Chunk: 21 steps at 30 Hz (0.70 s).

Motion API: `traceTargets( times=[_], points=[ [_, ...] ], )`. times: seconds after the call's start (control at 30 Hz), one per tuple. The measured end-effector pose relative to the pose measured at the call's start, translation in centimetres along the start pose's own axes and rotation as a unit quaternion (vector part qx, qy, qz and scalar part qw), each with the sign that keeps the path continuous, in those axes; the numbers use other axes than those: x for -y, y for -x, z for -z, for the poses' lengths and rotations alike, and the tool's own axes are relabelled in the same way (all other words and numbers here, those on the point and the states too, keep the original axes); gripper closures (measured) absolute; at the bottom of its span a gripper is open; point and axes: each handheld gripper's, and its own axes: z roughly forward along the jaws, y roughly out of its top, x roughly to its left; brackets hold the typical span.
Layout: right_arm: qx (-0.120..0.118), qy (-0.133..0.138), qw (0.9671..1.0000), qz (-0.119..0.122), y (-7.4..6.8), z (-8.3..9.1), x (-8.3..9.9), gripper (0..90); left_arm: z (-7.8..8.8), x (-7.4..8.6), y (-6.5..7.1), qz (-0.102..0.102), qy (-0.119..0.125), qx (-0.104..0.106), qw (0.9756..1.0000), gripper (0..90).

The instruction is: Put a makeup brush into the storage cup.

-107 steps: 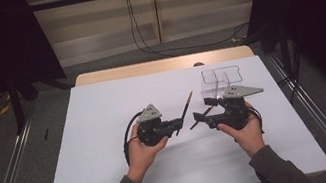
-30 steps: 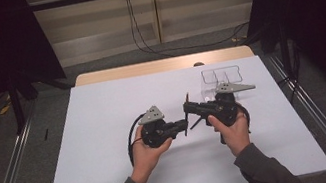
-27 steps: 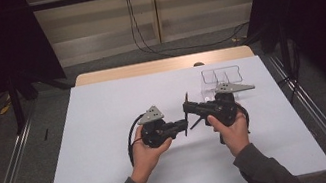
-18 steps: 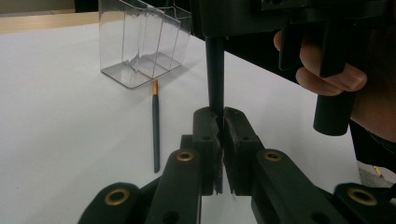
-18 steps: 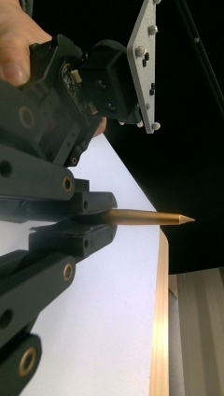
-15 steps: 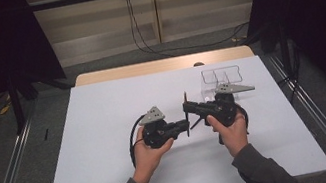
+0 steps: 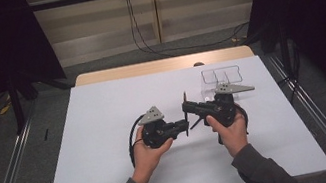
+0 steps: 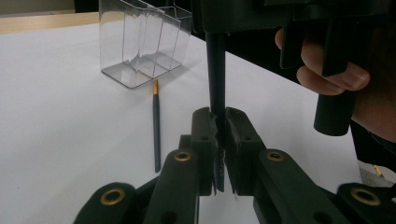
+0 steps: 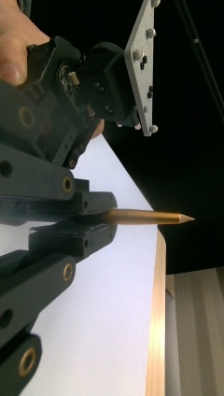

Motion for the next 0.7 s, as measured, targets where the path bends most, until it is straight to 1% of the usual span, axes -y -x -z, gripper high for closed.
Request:
traceTargets(
  times=[0.03,0.2,0.37,0.4,0.47,0.53,0.57,0.7],
  points=[
    [0.0,0.0,1.0,0.001,-0.01,0.0,0.01,84.5,-0.03,0.02,0.02,0.004,0.002,-0.002,1.0,82.6],
    [0.0,0.0,1.0,0.0,0.03,0.11,0.05,84.5,-0.05,0.05,-0.02,0.002,0.001,-0.001,1.0,82.2],
    [0.0,-0.001,1.0,0.004,-0.02,0.22,-0.08,84.5,0.01,0.06,-0.12,0.004,0.005,0.001,1.0,78.6],
    [0.0,0.0,1.0,0.004,0.0,0.27,-0.11,84.5,0.07,0.03,-0.16,0.004,0.003,0.001,1.0,77.2],
    [0.001,0.001,1.0,0.005,0.01,0.37,-0.19,84.5,0.09,0.01,-0.19,0.007,0.011,0.002,0.9999,74.1],
    [0.002,0.002,1.0,0.008,0.04,0.47,-0.25,84.5,0.22,-0.07,-0.24,0.005,0.011,0.001,0.9999,71.7],
    [0.002,0.002,1.0,0.007,0.04,0.53,-0.27,84.5,0.25,-0.1,-0.26,0.009,0.017,0.006,0.9998,70.2],
    [0.003,0.004,0.9999,0.009,0.17,0.71,-0.3,84.4,0.33,-0.2,-0.38,0.006,0.019,0.009,0.9998,62.7]
  ],
)
